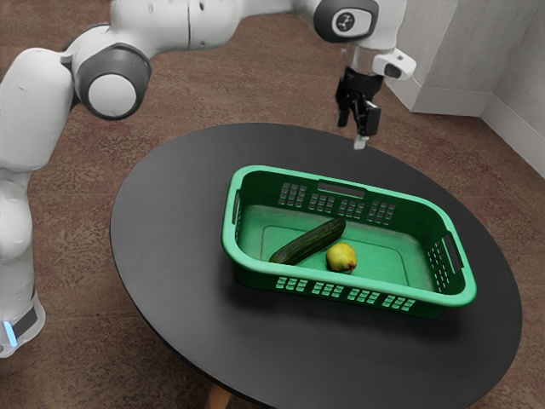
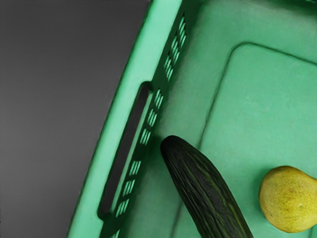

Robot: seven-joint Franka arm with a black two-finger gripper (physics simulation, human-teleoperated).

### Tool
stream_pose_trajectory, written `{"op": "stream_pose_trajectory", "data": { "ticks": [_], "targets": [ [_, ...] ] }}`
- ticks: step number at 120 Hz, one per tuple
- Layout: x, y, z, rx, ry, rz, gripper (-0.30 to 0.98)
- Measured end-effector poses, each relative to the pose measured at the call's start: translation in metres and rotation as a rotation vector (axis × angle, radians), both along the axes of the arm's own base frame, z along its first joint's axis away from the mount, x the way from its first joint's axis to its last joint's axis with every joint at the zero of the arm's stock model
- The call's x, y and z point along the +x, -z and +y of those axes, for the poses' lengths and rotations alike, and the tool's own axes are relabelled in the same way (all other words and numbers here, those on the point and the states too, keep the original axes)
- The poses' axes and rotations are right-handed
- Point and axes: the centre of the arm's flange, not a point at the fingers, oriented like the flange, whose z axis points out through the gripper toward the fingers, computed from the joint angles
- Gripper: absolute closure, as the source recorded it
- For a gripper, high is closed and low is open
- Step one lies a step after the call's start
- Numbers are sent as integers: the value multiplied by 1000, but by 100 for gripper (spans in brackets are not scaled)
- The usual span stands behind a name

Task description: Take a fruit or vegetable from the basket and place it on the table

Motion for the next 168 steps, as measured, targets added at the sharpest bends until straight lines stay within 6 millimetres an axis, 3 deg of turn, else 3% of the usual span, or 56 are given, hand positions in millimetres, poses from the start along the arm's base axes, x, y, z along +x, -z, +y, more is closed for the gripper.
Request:
{"op": "stream_pose_trajectory", "data": {
  "ticks": [25, 40, 52, 60, 74, 105, 116, 128, 144, 168],
  "targets": [
    [0, 0, 7, -9, -9, 9, 0],
    [6, 5, 24, -42, -23, -11, 0],
    [33, 37, 28, -21, 34, -55, 0],
    [42, 44, 28, -8, 79, -89, 0],
    [49, 41, 0, -3, 193, -139, 0],
    [47, 41, -91, -15, 436, -156, 0],
    [45, 55, -97, -22, 496, -114, 0],
    [45, 81, -100, -16, 577, -51, 0],
    [51, 117, -117, 0, 713, 12, 0],
    [49, 128, -140, 10, 869, 27, 0]
  ]
}}
